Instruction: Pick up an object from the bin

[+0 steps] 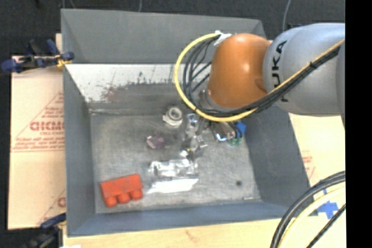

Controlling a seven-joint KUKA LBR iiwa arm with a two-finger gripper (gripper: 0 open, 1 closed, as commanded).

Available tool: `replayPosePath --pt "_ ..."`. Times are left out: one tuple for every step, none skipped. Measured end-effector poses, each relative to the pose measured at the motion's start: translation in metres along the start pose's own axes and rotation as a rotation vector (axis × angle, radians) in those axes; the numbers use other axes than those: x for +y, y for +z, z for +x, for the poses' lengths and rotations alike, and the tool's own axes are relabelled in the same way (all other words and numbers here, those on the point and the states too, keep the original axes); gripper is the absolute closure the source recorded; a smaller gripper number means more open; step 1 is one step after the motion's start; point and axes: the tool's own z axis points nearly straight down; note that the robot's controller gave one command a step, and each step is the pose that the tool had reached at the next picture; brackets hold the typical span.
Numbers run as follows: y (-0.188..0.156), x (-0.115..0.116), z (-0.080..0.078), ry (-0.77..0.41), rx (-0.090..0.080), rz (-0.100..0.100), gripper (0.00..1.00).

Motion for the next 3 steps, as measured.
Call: replayPosePath --pt "-0.002 0.0 -0.001 0.001 -0.004 0.001 0.0" --pt "0.061 -0.016 -0.066 -0.165 -0.009 0.002 0.0" --pt "0.064 -0.016 -0.066 -0.163 -0.006 0.001 1.0"
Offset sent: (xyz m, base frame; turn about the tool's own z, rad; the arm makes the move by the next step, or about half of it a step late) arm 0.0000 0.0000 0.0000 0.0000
